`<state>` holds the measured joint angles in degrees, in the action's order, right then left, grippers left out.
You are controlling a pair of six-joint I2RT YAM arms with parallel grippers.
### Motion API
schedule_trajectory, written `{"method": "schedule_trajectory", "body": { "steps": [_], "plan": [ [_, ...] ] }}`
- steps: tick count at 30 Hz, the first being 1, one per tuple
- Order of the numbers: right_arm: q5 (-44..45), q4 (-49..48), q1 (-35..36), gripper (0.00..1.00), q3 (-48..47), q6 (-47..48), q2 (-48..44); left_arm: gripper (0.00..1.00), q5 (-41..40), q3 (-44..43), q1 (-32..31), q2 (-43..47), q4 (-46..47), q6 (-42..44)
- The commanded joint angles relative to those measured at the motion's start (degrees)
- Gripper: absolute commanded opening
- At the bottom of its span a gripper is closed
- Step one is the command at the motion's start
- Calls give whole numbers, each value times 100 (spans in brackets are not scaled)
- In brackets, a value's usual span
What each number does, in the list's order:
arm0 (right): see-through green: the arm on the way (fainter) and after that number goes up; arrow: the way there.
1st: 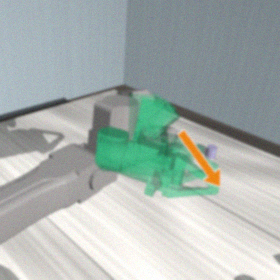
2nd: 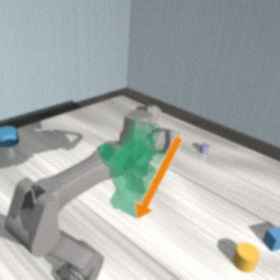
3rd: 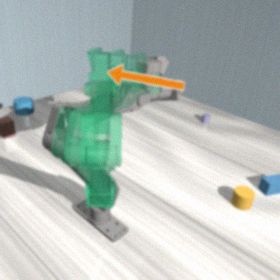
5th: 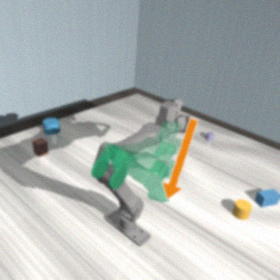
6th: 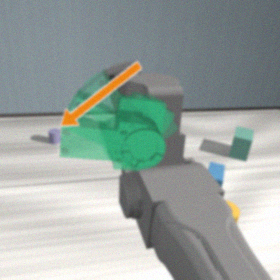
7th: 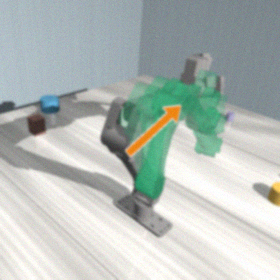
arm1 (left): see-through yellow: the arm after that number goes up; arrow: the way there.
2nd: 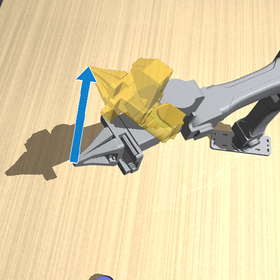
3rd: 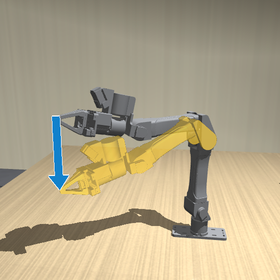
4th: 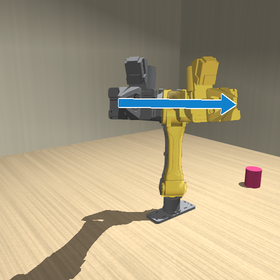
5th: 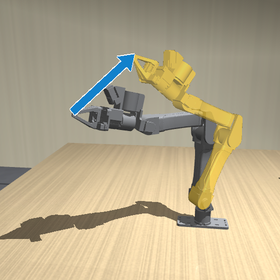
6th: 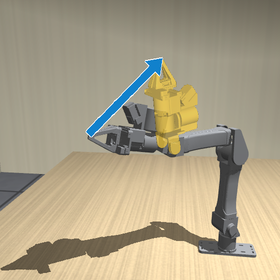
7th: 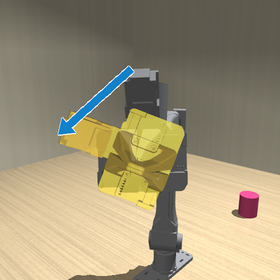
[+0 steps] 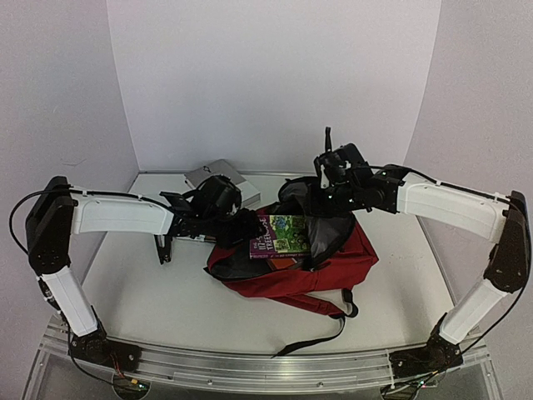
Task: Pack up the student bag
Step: Place the book in the student bag.
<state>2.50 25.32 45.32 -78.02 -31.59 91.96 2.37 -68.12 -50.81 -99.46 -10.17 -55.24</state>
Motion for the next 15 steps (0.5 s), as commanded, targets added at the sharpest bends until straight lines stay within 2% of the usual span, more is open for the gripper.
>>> {"method": "schedule_trajectory", "body": {
  "steps": [1, 7, 15],
  "plan": [
    [-71, -502, 46, 0, -168, -76, -302, 60, 61, -238, 4, -293, -283, 65],
    [-62, -504, 43, 0, -136, -72, -331, 56, 131, -389, -1, -550, -349, 6],
    [-53, -503, 47, 0, -107, -57, -312, 33, 520, -736, -114, -803, 60, 130]
  ]
}}
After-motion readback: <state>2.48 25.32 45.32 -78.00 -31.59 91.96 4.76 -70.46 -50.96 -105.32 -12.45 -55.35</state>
